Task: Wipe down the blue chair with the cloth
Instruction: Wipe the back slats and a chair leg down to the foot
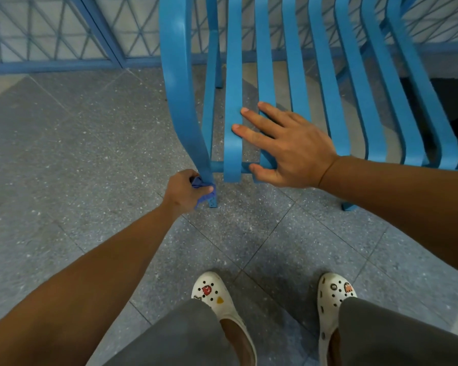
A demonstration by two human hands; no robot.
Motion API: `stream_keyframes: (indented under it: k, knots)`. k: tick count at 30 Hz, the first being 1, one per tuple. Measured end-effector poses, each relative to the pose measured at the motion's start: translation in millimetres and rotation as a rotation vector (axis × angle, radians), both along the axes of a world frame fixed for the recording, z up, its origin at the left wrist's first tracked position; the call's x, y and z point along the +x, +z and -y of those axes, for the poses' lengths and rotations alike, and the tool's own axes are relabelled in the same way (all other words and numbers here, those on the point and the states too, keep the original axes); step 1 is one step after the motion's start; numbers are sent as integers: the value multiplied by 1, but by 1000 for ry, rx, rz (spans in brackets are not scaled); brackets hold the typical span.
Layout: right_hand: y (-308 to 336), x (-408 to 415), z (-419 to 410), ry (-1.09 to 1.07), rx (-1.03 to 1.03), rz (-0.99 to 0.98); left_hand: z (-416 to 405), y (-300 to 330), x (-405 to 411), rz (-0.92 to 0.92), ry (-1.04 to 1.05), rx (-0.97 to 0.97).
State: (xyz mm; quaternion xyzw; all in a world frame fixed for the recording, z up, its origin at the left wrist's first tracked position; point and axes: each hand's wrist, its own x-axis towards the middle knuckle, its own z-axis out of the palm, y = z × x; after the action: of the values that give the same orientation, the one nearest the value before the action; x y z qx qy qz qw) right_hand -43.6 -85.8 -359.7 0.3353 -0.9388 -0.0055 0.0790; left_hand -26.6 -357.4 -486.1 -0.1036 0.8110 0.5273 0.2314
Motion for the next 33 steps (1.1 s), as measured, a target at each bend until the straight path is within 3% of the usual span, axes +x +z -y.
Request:
stream_keyframes:
  k: [5,9,15,18,26,33]
  knots:
    - [-1,0,-1,3,12,-7,16,9,-6,-17,-17,82]
    - [0,0,-1,-6,29,-2,18,-19,-8,32,16,160]
    - [0,0,1,-7,23,-18,-3,-40,1,-15,0,-133]
    - [2,-1,2,-12,21,-18,-5,-39,-1,18,5,-186]
    - [2,-2,3,-13,45,-9,5,-11,1,93,135,52]
    - [3,-1,3,-10,50,-8,-4,-29,6,149,175,76]
